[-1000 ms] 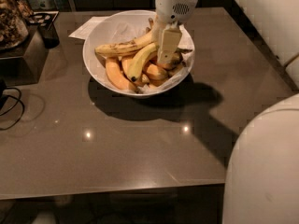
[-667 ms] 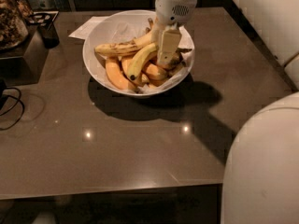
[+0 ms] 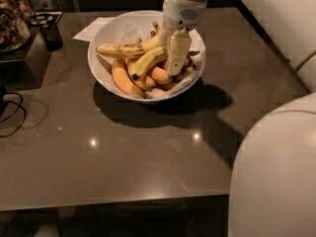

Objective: Pick banana from white bowl

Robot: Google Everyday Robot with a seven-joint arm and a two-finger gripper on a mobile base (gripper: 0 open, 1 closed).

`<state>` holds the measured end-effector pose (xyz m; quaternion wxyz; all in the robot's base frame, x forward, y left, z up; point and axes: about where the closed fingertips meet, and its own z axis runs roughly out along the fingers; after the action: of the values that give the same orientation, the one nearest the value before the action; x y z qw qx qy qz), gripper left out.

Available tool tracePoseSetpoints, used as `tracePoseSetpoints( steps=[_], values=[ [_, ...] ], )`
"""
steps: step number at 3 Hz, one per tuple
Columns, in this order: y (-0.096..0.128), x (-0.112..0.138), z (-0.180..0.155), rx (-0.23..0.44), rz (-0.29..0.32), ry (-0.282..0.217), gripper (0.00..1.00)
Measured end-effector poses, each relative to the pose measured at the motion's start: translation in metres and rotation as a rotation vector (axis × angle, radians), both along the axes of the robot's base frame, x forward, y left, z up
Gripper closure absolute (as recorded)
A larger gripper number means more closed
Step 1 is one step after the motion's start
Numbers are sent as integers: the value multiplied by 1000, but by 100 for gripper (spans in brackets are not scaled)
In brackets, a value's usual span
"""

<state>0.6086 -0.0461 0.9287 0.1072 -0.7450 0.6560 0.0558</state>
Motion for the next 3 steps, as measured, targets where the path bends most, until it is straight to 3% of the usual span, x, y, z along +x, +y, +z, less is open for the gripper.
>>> tracePoseSetpoints(
  steps=[1, 3],
  values=[
    [0, -1, -1, 1, -1, 5, 49],
    [-1, -4, 1, 3, 1, 13, 96]
  ],
)
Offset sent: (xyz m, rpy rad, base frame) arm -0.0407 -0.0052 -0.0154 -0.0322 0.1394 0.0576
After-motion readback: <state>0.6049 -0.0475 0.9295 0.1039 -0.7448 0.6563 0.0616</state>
